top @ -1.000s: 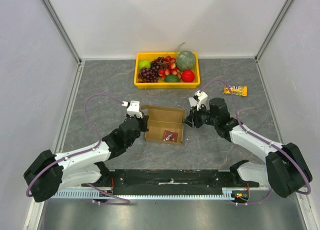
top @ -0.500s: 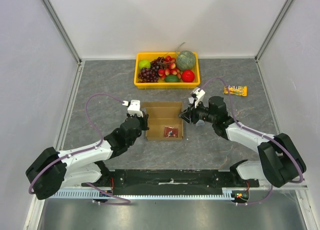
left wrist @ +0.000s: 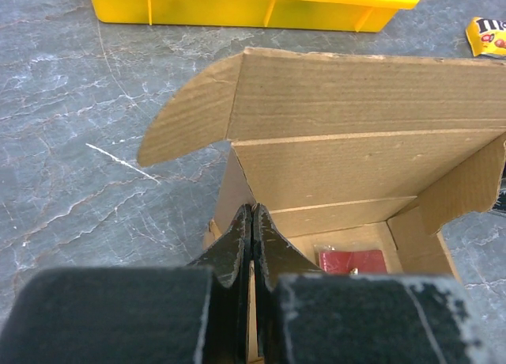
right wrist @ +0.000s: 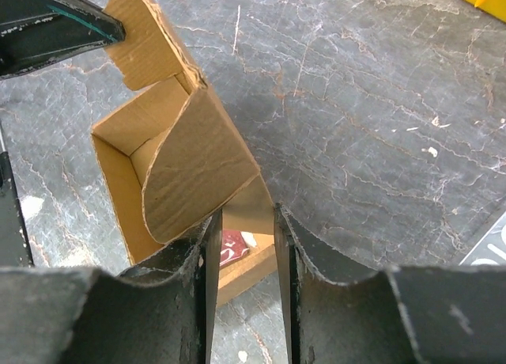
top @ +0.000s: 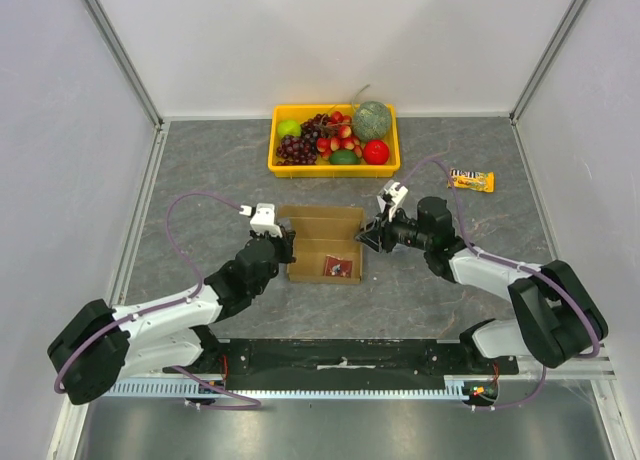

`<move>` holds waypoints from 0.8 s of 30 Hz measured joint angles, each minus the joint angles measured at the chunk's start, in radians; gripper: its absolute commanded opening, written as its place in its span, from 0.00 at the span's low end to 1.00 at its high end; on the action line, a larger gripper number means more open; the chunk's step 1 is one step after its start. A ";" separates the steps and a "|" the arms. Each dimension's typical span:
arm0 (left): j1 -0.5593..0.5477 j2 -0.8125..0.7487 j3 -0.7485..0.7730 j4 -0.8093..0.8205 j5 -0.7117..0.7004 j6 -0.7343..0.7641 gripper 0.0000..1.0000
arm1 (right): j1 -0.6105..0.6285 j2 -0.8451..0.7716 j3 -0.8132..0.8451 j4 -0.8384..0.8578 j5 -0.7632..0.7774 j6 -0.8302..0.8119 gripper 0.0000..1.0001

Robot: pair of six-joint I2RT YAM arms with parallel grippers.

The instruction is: Fold the paper box

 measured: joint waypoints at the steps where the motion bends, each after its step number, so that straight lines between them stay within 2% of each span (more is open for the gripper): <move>1: 0.000 -0.006 -0.005 0.001 0.004 -0.004 0.02 | 0.000 -0.003 -0.008 0.002 -0.002 0.001 0.39; 7: 0.000 -0.015 -0.023 0.017 0.019 -0.026 0.02 | 0.002 -0.063 -0.023 -0.047 0.006 0.014 0.39; 12: -0.006 -0.015 -0.026 0.000 0.022 -0.039 0.02 | 0.004 -0.212 0.001 -0.232 0.098 0.042 0.39; 18: -0.009 -0.019 -0.026 -0.010 0.021 -0.043 0.02 | 0.007 -0.332 0.112 -0.452 0.227 0.087 0.46; 21: -0.009 -0.019 -0.026 -0.010 0.021 -0.043 0.02 | 0.008 -0.373 0.173 -0.561 0.370 0.090 0.28; 23: -0.009 -0.019 -0.026 -0.010 0.021 -0.043 0.02 | 0.008 -0.423 0.181 -0.596 0.474 0.113 0.43; 24: -0.009 -0.020 -0.026 -0.010 0.021 -0.043 0.02 | 0.008 -0.454 0.180 -0.609 0.513 0.128 0.45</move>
